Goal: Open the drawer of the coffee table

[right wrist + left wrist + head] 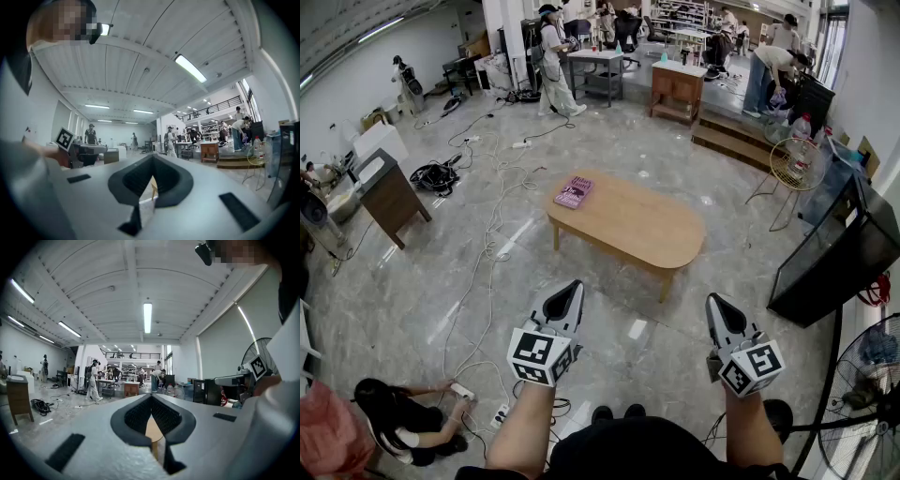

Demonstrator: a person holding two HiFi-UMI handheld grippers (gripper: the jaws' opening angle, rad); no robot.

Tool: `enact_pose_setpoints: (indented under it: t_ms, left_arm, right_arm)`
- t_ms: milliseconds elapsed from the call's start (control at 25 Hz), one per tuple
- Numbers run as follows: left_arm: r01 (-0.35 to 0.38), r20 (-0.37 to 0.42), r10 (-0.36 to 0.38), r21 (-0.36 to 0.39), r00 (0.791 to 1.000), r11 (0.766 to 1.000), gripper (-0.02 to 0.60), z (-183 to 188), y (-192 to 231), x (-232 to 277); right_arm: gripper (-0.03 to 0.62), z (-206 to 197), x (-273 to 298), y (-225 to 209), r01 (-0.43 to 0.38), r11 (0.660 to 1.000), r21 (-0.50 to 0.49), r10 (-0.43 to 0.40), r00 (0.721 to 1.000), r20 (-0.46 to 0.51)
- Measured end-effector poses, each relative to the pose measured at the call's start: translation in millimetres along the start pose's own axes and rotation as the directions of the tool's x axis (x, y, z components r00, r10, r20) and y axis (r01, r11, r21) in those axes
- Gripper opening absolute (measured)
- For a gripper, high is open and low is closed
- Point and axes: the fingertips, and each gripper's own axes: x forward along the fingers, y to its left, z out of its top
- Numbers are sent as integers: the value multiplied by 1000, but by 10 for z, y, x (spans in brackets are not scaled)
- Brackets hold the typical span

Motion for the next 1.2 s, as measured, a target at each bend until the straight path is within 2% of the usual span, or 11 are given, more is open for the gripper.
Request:
enact_pose_setpoints:
  t_ms: [320, 600, 800, 1200]
  left_arm:
    - [21, 5, -21, 0, 1000, 1000, 9, -33, -88, 48]
    - [-17, -24, 17, -1, 1000, 1000, 9, -101, -187, 117]
    - [-26, -53, 24, -28, 998, 999, 9, -220, -356, 210]
    - [-20, -71, 18, -31, 997, 999, 9, -243, -748, 452]
  right_arm:
    - [2, -34, 14, -3, -20, 1000, -7, 20, 1000, -9]
    - [2, -79, -88, -130, -13, 1000, -6, 13, 1000, -4]
    - [3, -138, -211, -253, -13, 1000, -18, 13, 1000, -7]
    - [5, -400, -488, -496, -16, 996, 87, 18, 1000, -21]
